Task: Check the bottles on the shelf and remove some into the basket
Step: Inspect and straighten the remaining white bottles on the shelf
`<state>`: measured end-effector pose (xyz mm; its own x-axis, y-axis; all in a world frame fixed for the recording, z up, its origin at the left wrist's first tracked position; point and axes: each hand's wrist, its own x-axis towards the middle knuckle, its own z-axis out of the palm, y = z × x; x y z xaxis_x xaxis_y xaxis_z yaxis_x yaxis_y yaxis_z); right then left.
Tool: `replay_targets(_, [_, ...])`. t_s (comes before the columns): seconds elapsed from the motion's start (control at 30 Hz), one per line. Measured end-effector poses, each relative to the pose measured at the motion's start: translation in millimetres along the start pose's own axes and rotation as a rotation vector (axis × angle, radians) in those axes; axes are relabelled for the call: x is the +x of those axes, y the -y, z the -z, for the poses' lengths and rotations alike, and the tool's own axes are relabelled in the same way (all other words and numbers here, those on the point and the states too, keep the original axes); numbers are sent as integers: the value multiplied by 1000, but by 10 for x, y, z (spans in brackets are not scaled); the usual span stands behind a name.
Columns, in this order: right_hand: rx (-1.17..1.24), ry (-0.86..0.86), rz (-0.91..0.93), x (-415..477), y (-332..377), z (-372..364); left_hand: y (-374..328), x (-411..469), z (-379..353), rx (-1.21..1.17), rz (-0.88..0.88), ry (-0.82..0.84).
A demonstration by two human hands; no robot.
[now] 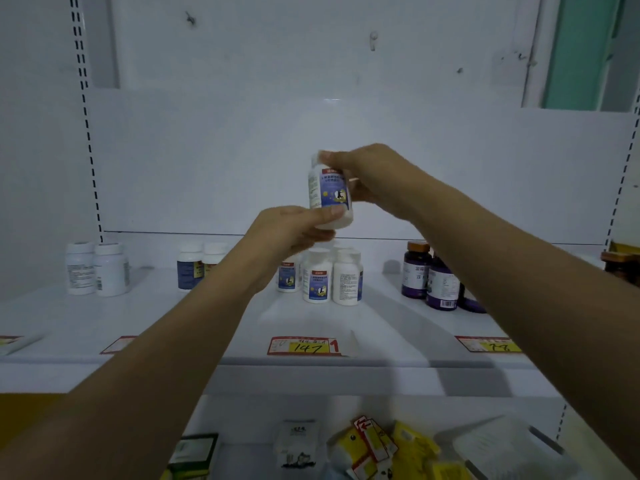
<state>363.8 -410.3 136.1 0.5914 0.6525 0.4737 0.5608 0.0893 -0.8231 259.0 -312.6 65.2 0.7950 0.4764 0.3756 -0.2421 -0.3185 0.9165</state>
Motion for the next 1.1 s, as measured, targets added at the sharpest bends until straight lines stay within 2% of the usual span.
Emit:
replay_targets(0.13, [-58,152,-319,45,-70,52,58,-32,-35,-95,184,135])
replay_targets(0.27, [-48,203,-394,64,-212,100,92,-33,-26,-59,257,164])
replay_targets(0.37, [-15,215,-341,63,-232,103,107,-14,-30,-13,244,129])
replay_targets(0.47, [7,265,-242,83,-234,147,112,27,-46,111,183,21])
replay_targets(0.57, [-93,310,-159,95,-232,180,154,78,-73,203,128,-68])
replay_targets(0.63, [-189,288,-65,111,-229,162,226,110,-92,244,70,-99])
replay_targets(0.73, [-115,163,27,212,-251,98,380,162,-90,283,-2,-178])
replay_targets(0.8, [-62,58,54,322,-282,60,545,206,-27,419,17,-238])
replay_targets(0.87, [-127,-6,82,435,-325,10,773,233,58,646,0,-240])
replay_targets(0.93, [-235,-26,100,532,-394,-66,996,221,123,920,15,-141])
replay_targets(1.0, [-328,-46,121,631,-500,-164,1163,217,164,1156,112,-12])
replay_targets(1.1, [-446,-71,133,735,-670,-313,1244,208,187,1288,217,100])
